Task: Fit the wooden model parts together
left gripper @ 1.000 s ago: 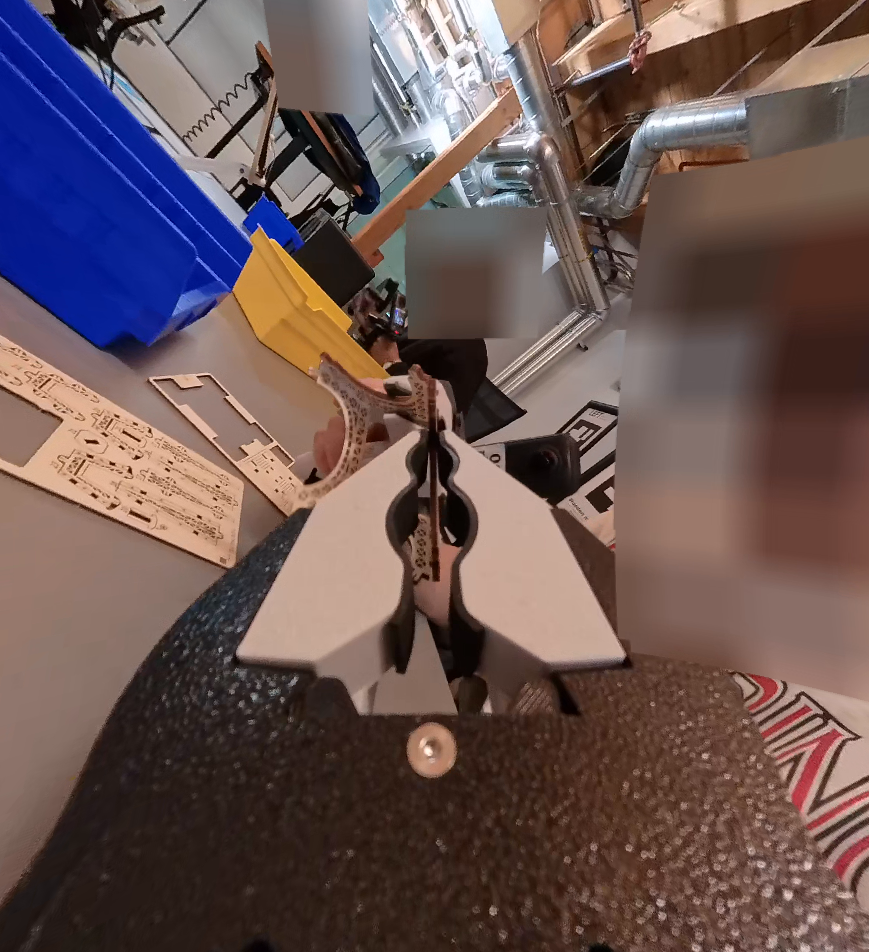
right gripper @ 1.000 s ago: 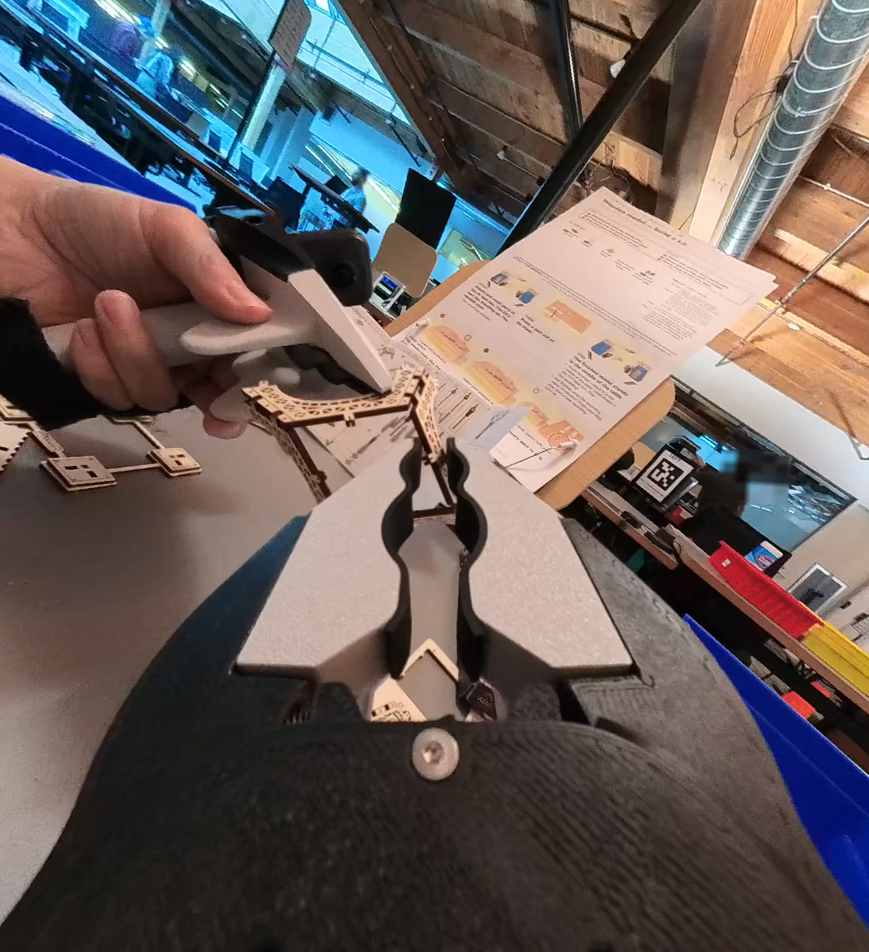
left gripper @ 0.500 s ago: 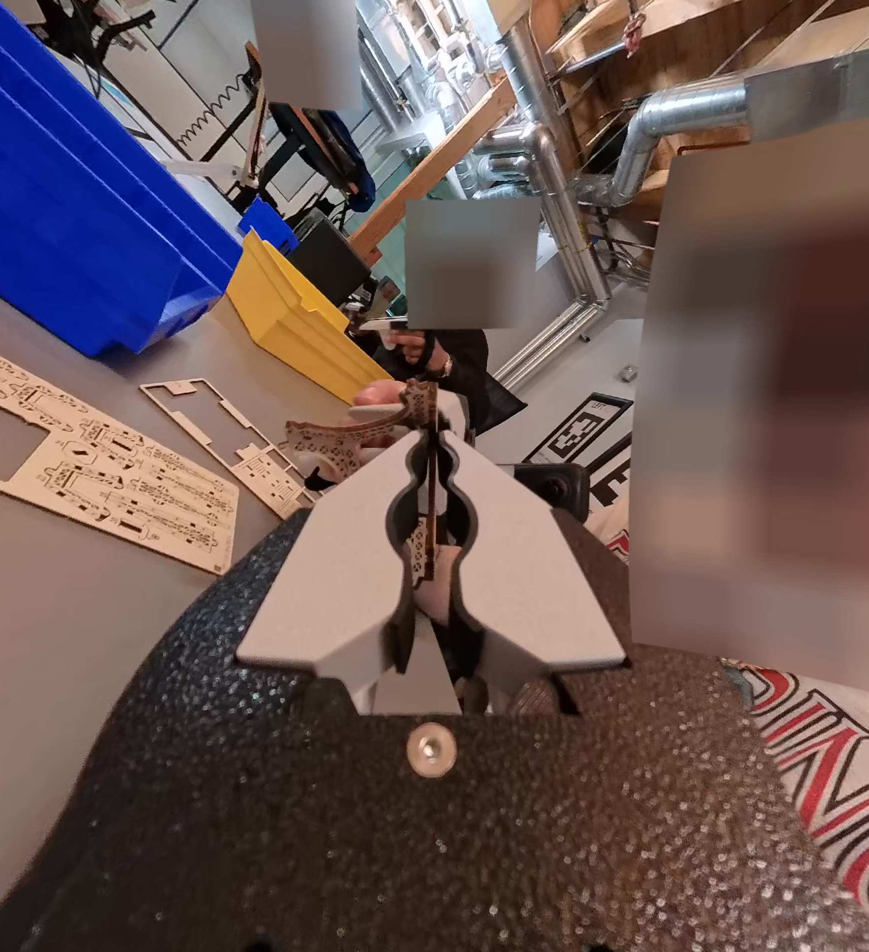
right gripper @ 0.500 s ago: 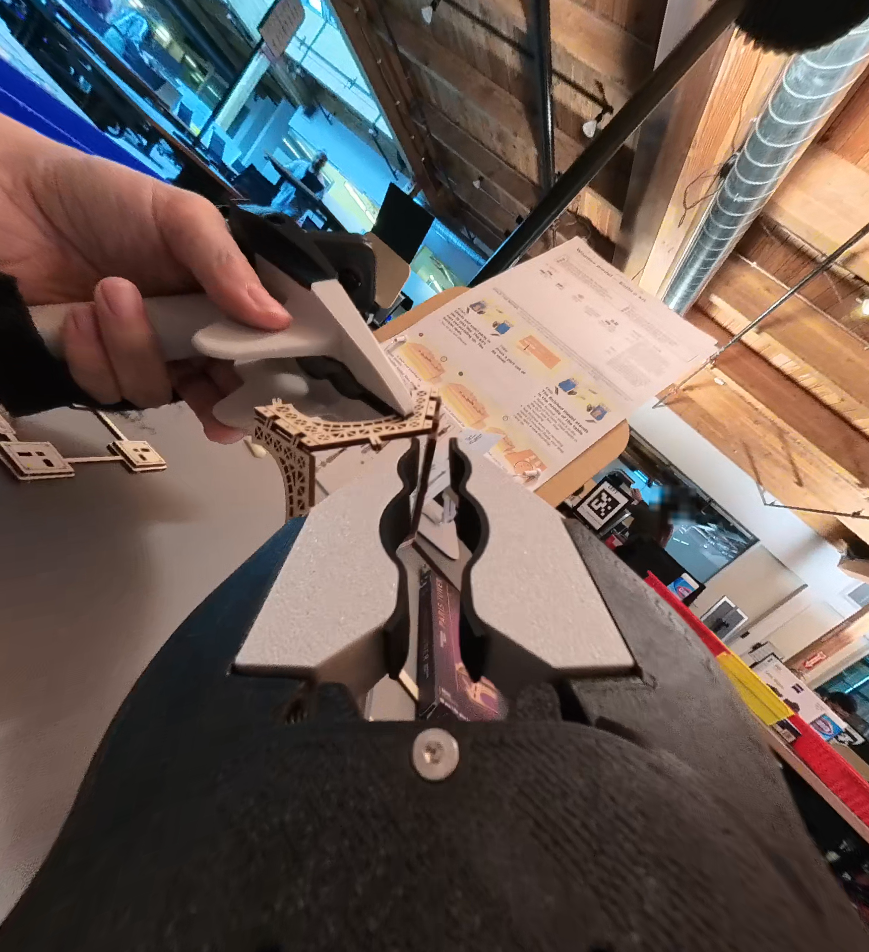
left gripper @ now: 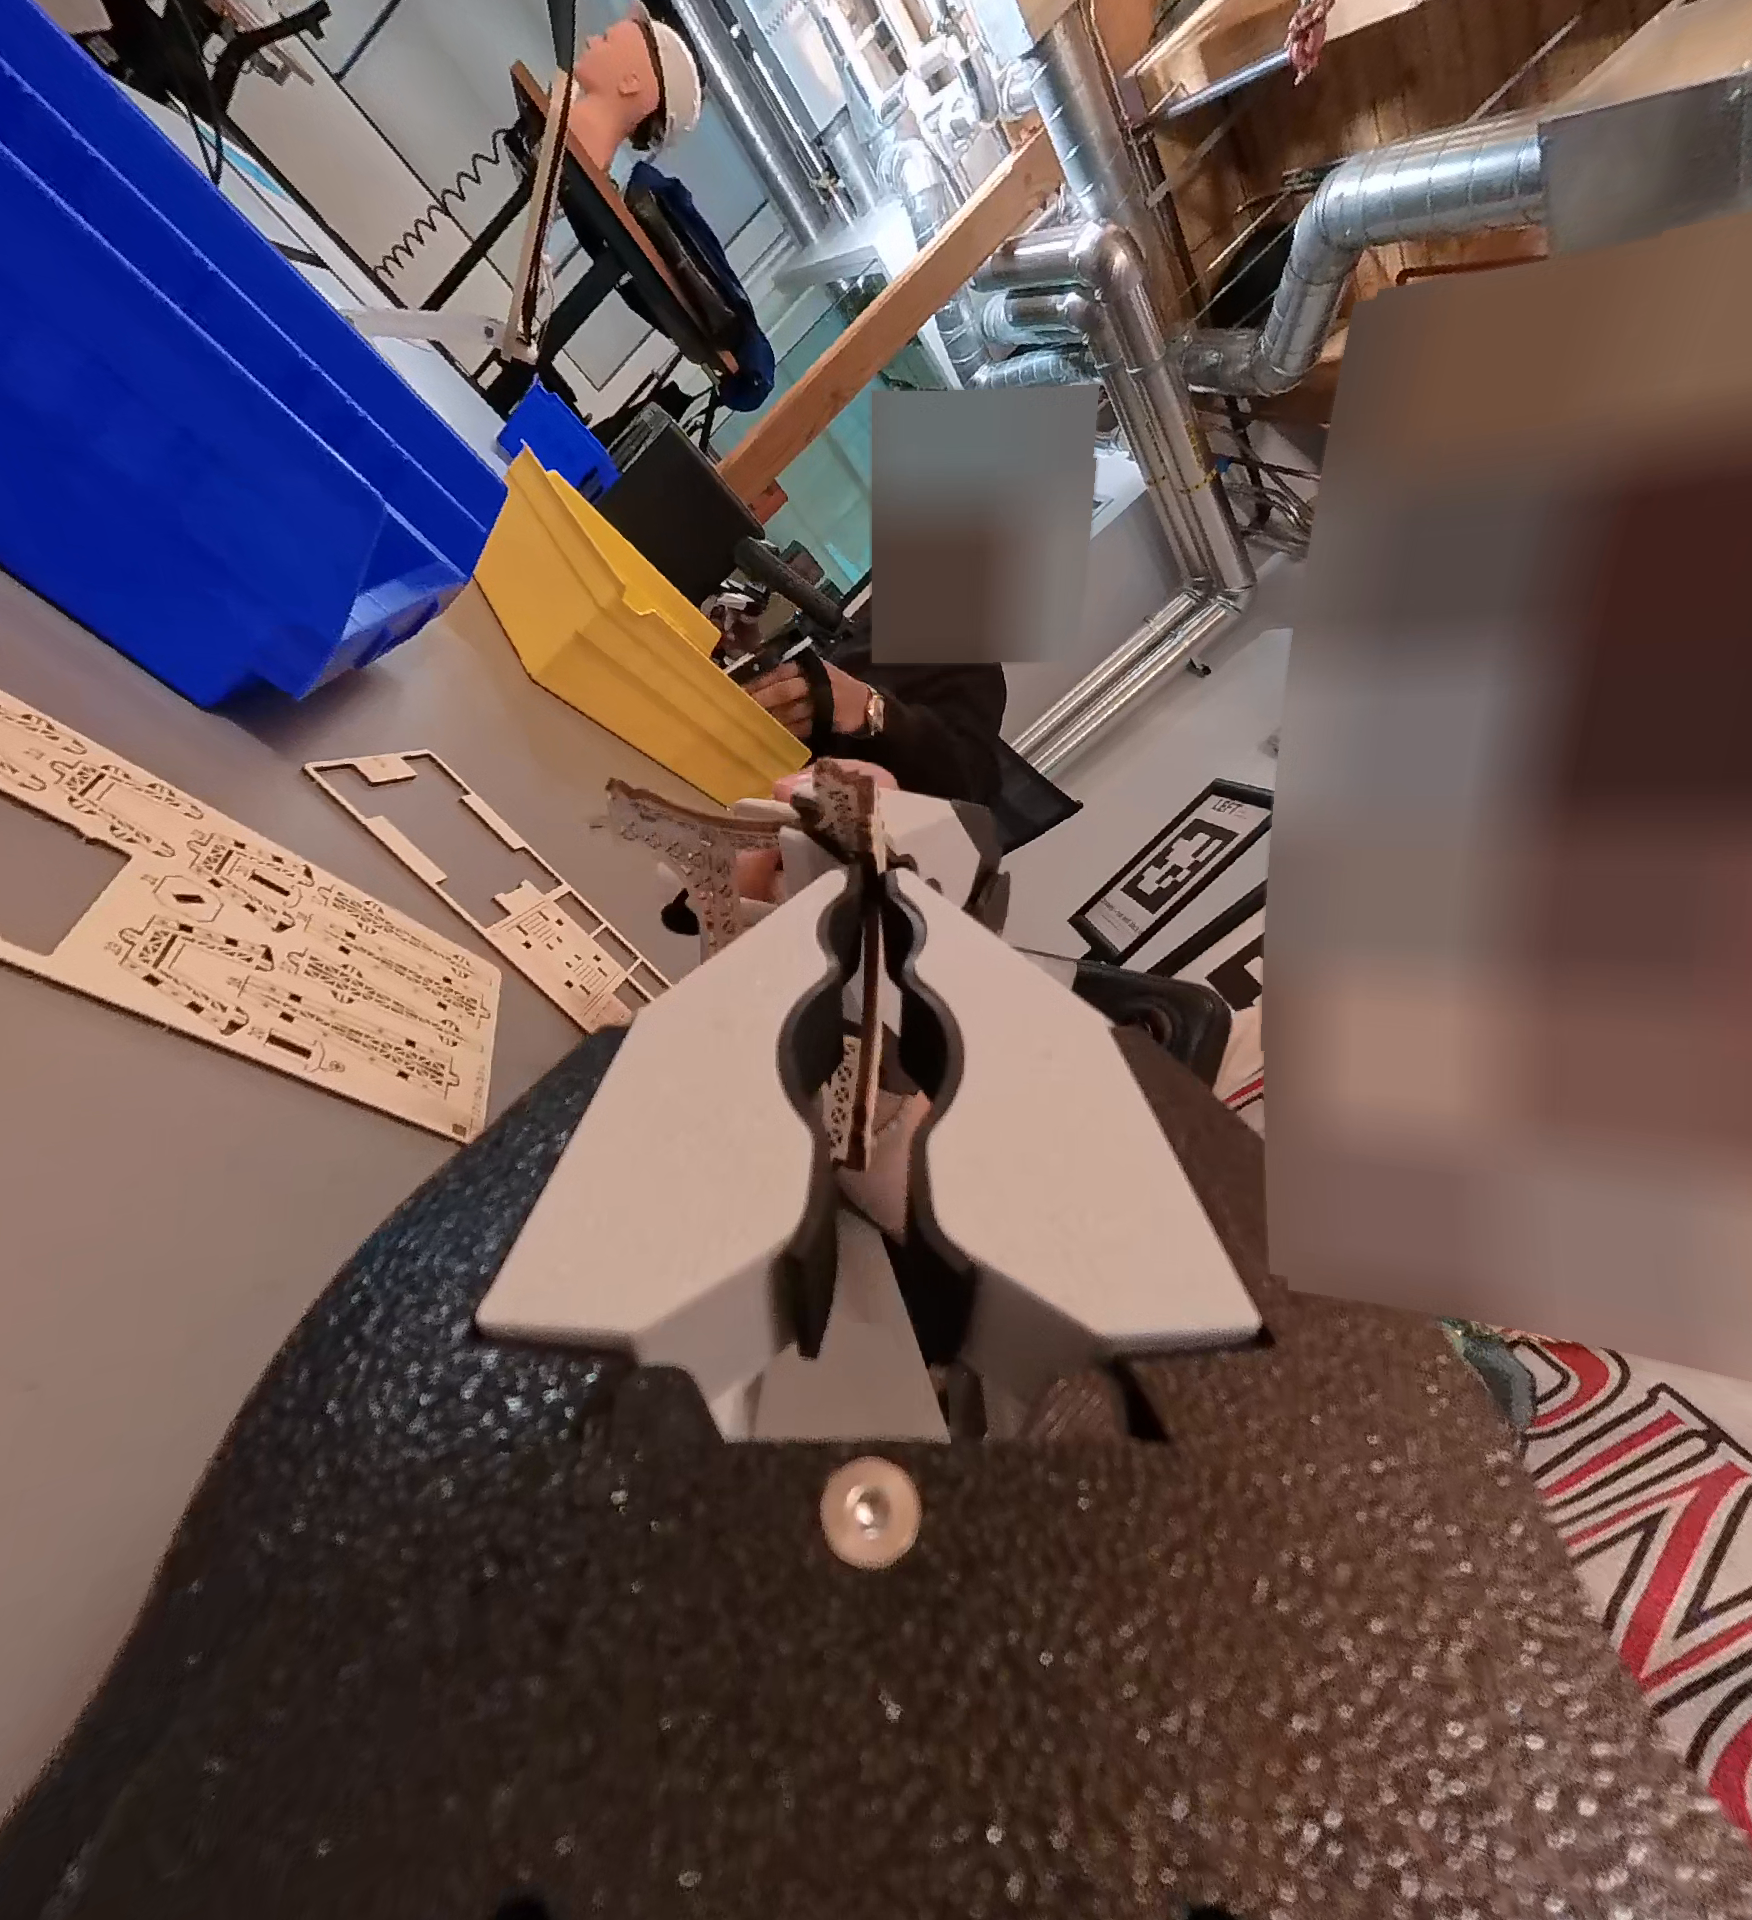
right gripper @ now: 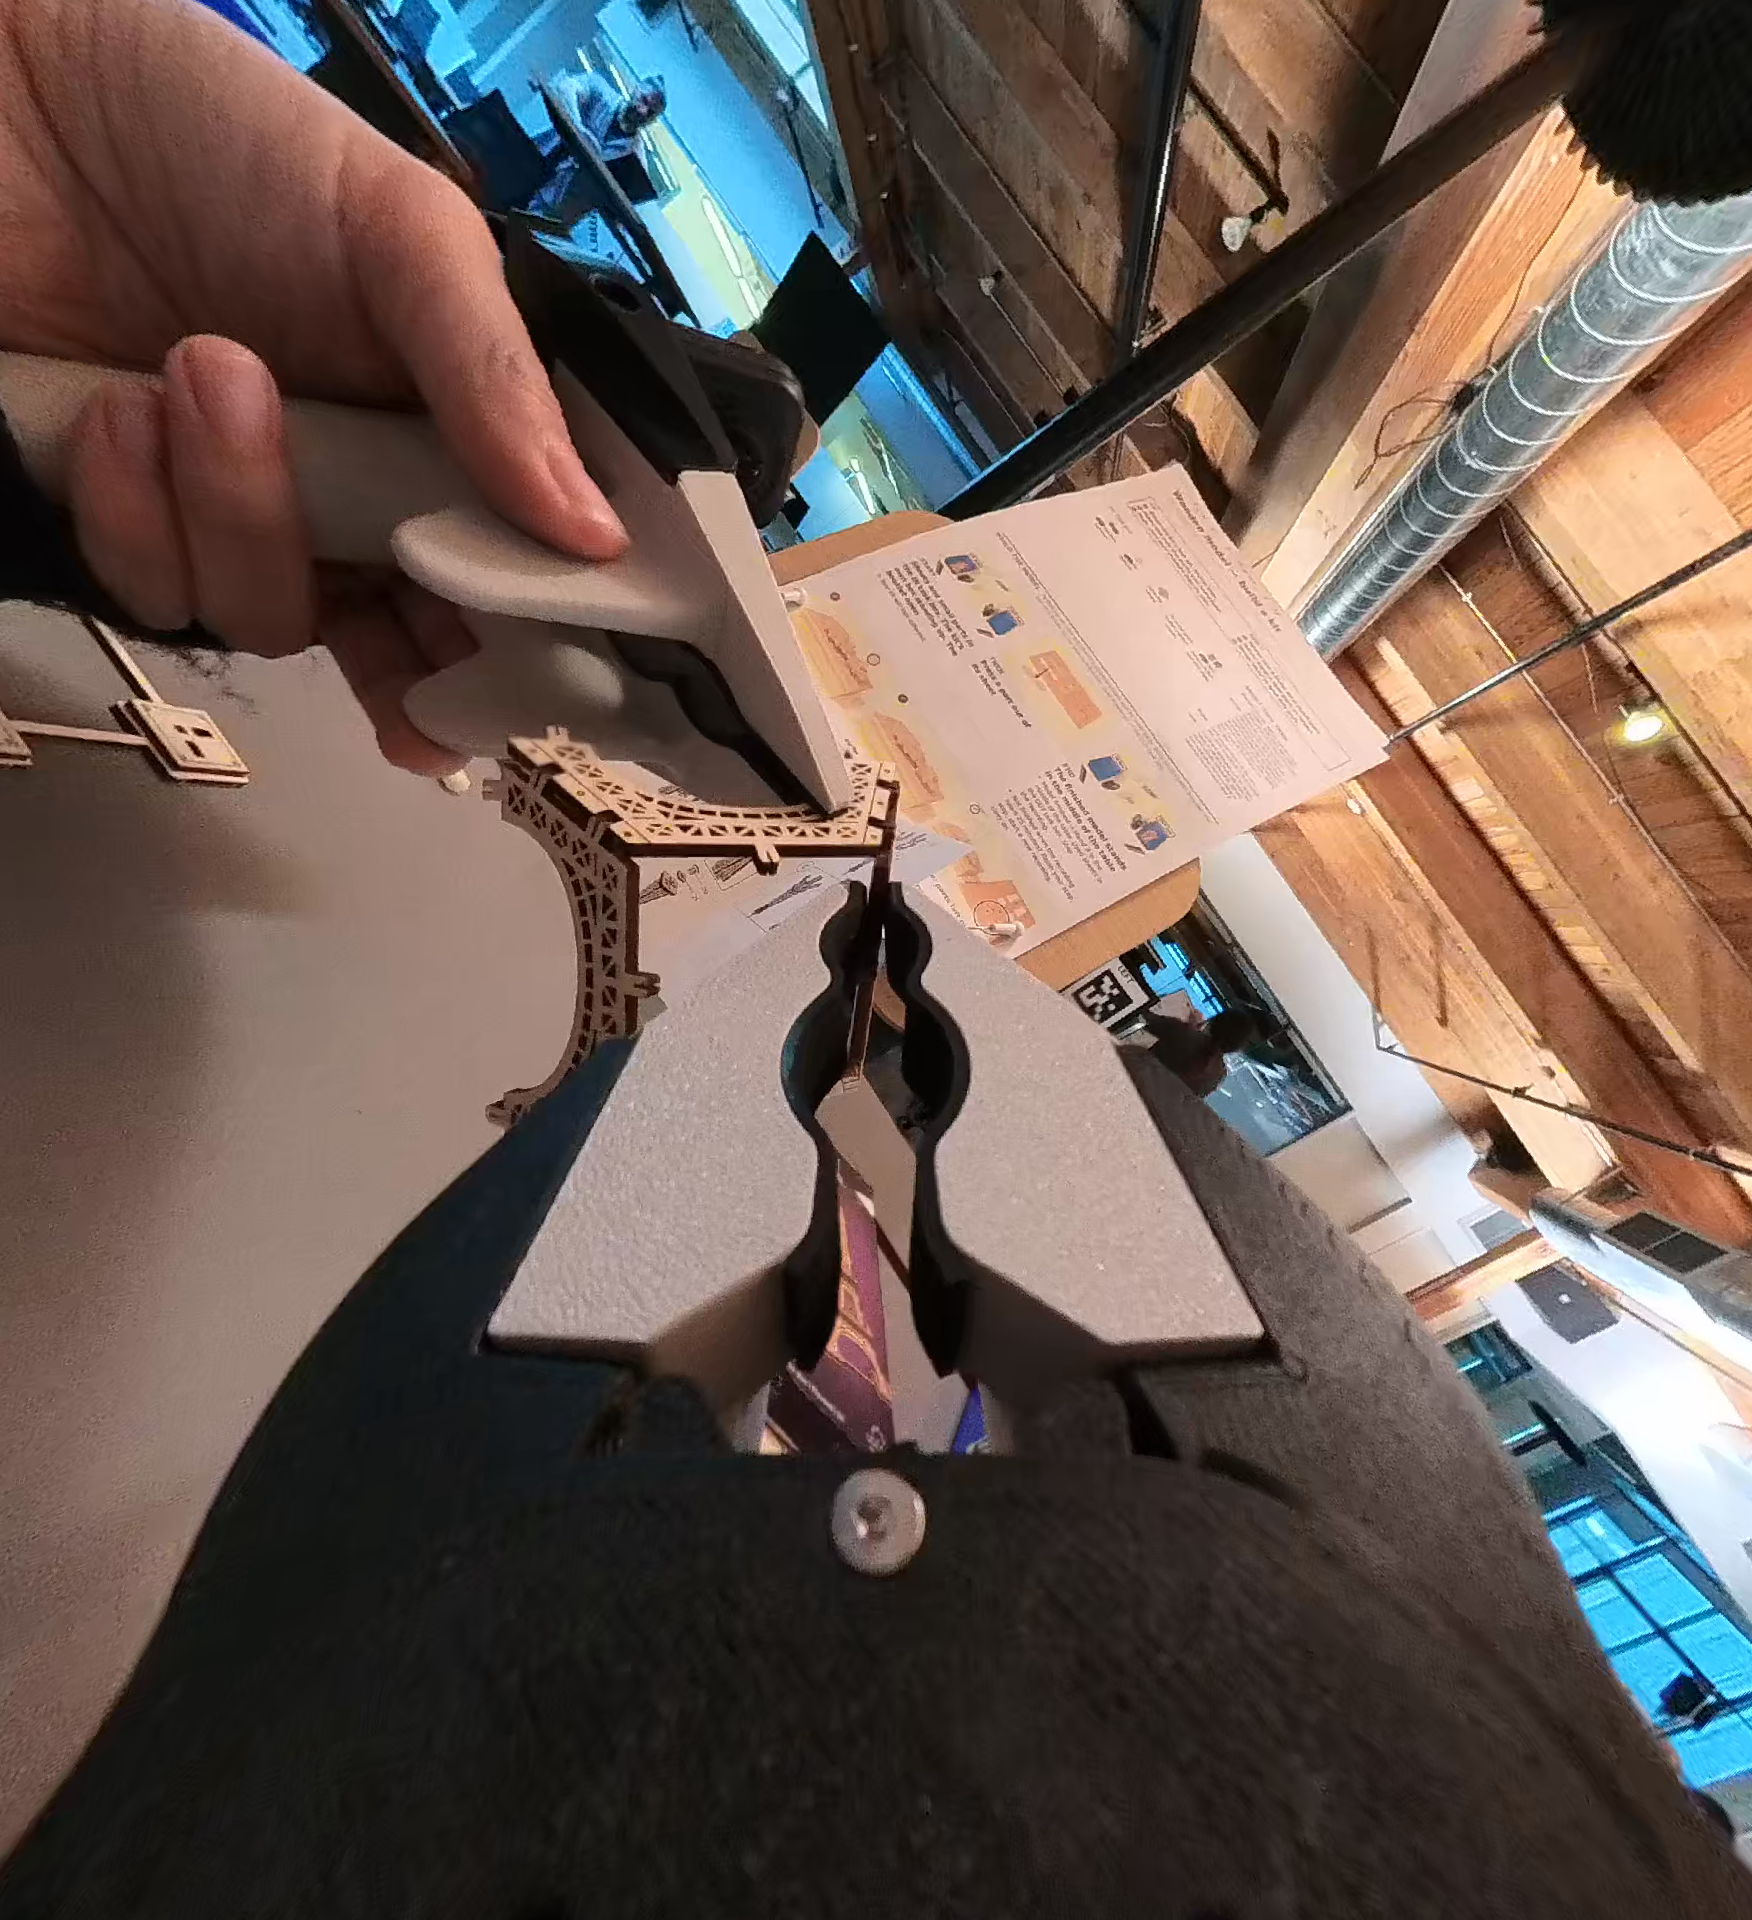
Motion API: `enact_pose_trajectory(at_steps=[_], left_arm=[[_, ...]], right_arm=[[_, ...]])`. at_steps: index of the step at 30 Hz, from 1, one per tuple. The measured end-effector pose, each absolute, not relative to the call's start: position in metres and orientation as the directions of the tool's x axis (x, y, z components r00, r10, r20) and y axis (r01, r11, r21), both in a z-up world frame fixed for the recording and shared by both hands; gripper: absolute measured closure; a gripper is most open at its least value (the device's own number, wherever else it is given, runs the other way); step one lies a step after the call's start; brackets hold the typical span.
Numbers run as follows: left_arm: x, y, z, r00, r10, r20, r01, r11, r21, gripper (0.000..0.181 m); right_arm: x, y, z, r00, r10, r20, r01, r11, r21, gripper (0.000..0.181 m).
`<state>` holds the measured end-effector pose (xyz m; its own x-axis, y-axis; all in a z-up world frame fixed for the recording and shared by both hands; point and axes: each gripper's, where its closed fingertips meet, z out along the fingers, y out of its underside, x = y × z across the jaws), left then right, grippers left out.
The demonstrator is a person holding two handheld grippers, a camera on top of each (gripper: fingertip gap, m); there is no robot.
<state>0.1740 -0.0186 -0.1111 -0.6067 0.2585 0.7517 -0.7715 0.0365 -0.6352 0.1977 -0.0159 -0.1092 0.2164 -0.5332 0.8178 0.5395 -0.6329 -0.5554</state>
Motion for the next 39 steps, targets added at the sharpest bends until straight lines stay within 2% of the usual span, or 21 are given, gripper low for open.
enact_pose_trajectory(at_steps=[7, 12, 16, 23, 26, 39], left_arm=[[0.173, -0.017, -0.111, -0.601, 0.262, 0.755, -0.774, 0.045, -0.632, 0.181], [0.166, -0.019, -0.109, -0.599, 0.283, 0.749, -0.766, 0.069, -0.639, 0.181], [0.164, -0.019, -0.109, -0.589, 0.301, 0.75, -0.77, 0.075, -0.634, 0.181], [0.166, -0.019, -0.11, -0.649, 0.29, 0.704, -0.721, 0.06, -0.69, 0.181], [0.163, -0.018, -0.106, -0.637, 0.326, 0.699, -0.725, 0.054, -0.686, 0.181], [0.166, -0.016, -0.113, -0.614, 0.328, 0.718, -0.743, 0.067, -0.666, 0.181]], right_arm=[[0.197, -0.015, -0.11, 0.19, -0.535, 0.823, 0.553, -0.634, -0.54, 0.179], [0.195, -0.015, -0.107, 0.201, -0.553, 0.808, 0.559, -0.613, -0.558, 0.17], [0.192, -0.014, -0.104, 0.161, -0.536, 0.828, 0.571, -0.634, -0.522, 0.18], [0.193, -0.015, -0.104, 0.1, -0.473, 0.875, 0.548, -0.708, -0.445, 0.181], [0.19, -0.013, -0.1, 0.109, -0.493, 0.863, 0.561, -0.686, -0.463, 0.181], [0.192, -0.013, -0.106, 0.065, -0.392, 0.918, 0.521, -0.771, -0.366, 0.18]])
